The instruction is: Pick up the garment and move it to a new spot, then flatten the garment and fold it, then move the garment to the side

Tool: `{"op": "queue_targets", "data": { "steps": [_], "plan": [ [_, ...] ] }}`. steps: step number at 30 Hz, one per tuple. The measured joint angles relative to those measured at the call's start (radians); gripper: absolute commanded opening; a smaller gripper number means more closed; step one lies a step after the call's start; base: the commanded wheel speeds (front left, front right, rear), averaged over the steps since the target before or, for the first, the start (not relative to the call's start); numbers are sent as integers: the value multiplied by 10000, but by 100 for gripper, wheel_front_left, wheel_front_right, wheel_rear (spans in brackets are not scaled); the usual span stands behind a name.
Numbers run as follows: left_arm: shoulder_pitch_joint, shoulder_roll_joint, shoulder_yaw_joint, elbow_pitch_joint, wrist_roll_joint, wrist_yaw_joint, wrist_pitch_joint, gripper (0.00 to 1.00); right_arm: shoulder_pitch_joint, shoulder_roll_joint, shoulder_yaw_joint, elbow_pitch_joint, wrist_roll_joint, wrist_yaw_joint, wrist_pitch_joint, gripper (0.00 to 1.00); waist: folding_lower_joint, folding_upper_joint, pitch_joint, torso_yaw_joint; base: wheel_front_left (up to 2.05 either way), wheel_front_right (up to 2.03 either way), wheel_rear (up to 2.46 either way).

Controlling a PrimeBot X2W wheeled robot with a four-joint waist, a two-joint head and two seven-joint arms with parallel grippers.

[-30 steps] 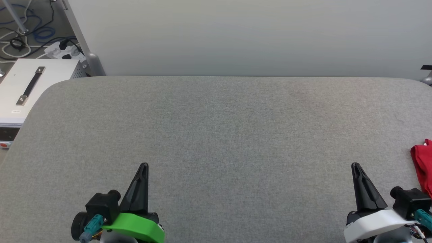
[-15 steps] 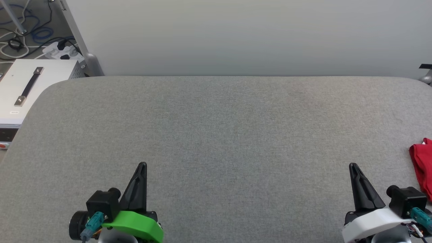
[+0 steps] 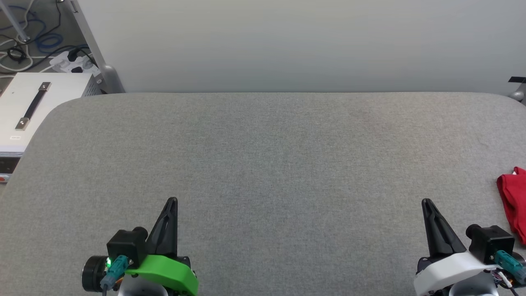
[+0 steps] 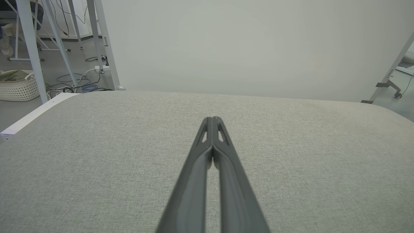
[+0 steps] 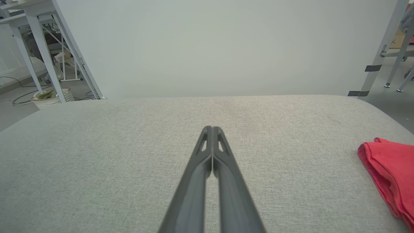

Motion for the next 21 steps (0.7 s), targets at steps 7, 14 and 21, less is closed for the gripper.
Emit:
{"op": "queue_targets", "data": {
  "steps": [7,14,21],
  "plan": [
    [-4,-4,40,-77,123,77,155,0,-25,54,-6,-38,-182,0,117,0,0,0,7,-25,0,0,0],
    [-9,-12,88,-146,272,165,280,0,-86,102,-12,-82,-347,0,219,0,0,0,14,-51,0,0,0],
    [-12,-27,144,-207,364,211,428,0,-104,138,-15,-119,-466,0,337,0,0,0,21,-76,0,0,0]
  ]
}}
